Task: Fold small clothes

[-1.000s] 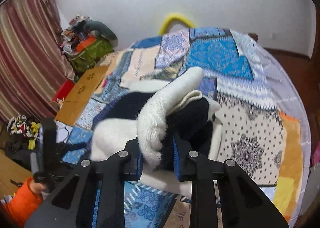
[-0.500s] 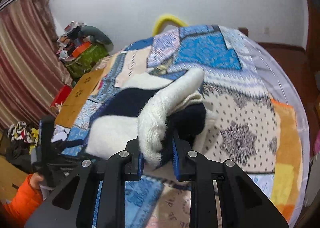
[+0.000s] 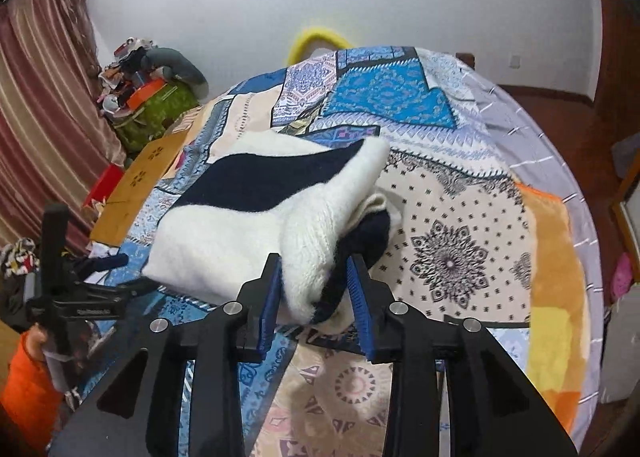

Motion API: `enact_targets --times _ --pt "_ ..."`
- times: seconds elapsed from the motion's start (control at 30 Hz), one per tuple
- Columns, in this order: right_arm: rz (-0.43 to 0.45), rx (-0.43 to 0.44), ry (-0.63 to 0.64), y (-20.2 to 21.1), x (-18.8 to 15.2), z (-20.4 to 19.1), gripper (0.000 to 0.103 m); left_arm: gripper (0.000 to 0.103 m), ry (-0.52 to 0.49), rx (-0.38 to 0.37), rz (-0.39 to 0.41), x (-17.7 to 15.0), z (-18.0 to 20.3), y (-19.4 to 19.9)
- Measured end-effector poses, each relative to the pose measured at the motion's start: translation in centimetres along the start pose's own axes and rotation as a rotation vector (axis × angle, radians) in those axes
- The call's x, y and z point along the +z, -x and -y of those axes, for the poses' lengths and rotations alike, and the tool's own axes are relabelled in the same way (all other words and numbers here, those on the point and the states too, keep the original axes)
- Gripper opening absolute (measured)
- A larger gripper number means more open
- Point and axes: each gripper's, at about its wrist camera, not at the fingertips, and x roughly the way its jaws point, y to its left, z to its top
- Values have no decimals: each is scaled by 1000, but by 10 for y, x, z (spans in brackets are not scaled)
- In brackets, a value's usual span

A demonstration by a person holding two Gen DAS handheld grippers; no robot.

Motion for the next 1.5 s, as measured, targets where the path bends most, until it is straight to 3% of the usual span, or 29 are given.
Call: enact_targets --times 0.33,0.4,0.53,0.63,0.77,1.07,1.3,1.5 --pt "70 -8 7 27 16 -3 50 100 -61 -43 123 13 13 59" --pt "92 -4 5 31 22 -4 58 100 -72 -58 152 21 17 69" --pt "116 -21 4 29 31 -5 74 100 -72 -66 175 41 22 73" --pt "103 -22 -7 18 36 -1 80 100 -53 -77 172 58 22 68" --pt "31 -31 -44 -3 38 10 80 100 -1 -116 135 79 19 50" --pt "-151 57 -217 -53 24 43 80 100 117 -246 -30 98 12 -17" --pt "-221 113 -226 -75 17 47 86 100 209 -410 -173 97 6 -63" --pt "-253 179 -278 -91 14 57 94 100 248 -497 -226 99 7 -84"
